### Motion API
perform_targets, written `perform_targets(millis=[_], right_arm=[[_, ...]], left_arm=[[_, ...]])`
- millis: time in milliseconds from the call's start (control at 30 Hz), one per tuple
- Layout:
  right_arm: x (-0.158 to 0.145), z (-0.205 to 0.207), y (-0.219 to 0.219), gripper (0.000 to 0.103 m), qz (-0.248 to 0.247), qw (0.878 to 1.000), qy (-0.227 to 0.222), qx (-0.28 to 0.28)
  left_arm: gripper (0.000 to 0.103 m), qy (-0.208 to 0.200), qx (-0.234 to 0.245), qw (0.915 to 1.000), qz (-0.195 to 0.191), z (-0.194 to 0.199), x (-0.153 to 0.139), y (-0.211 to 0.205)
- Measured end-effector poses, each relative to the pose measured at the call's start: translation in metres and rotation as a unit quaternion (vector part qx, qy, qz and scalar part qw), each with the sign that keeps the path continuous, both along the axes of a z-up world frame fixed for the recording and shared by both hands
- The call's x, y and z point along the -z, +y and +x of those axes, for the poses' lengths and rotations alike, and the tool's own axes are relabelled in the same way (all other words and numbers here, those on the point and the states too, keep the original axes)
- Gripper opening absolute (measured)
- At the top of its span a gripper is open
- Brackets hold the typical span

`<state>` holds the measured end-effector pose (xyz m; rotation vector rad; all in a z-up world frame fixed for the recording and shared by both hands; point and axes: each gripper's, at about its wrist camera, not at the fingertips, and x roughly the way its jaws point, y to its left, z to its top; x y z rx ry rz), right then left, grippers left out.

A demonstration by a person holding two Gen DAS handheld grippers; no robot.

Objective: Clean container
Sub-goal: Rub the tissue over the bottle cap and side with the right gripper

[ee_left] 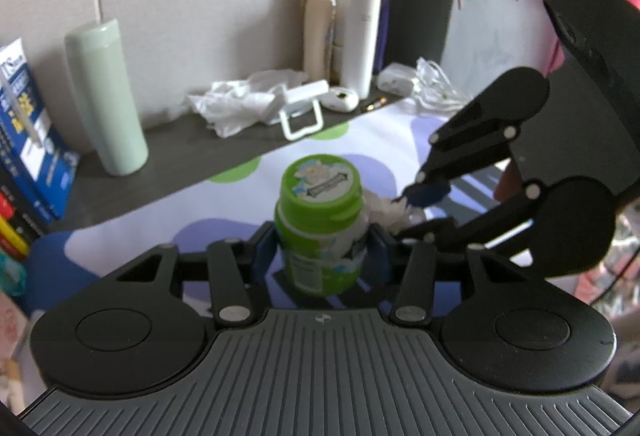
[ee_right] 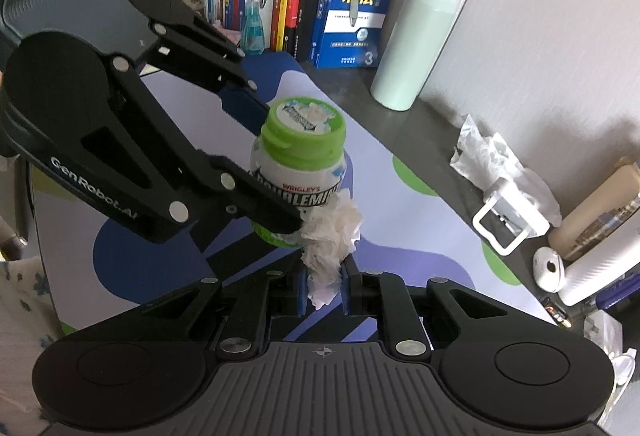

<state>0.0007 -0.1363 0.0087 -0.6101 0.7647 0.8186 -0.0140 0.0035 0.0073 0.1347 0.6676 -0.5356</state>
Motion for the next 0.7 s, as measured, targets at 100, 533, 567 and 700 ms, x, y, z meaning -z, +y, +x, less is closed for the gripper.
perform_targets(millis=[100, 533, 567, 700], right_arm=[[0.002, 0.0, 0.0, 0.015, -0.002, 1.0, 0.002, 0.0], [0.0, 0.0, 0.002, 0.015, -0.006, 1.0, -0.002, -0.001], [-0.001, 0.0, 0.002, 0.015, -0.005, 1.0, -0.004, -0.001], [-0.009, 0.0, 0.001, 0.015, 0.0, 1.0, -0.013, 0.001]], left_arm=[[0.047, 0.0, 0.0, 1.0, -0.002, 0.0, -0.001, 0.001], [0.047, -0.002, 0.001, 1.0, -0.001, -0.001, -0.002, 0.001], [0.047, -0.002, 0.001, 1.0, -0.001, -0.001, -0.002, 0.001], [0.047, -0.002, 0.002, 1.0, 0.0, -0.001, -0.001, 0.001]])
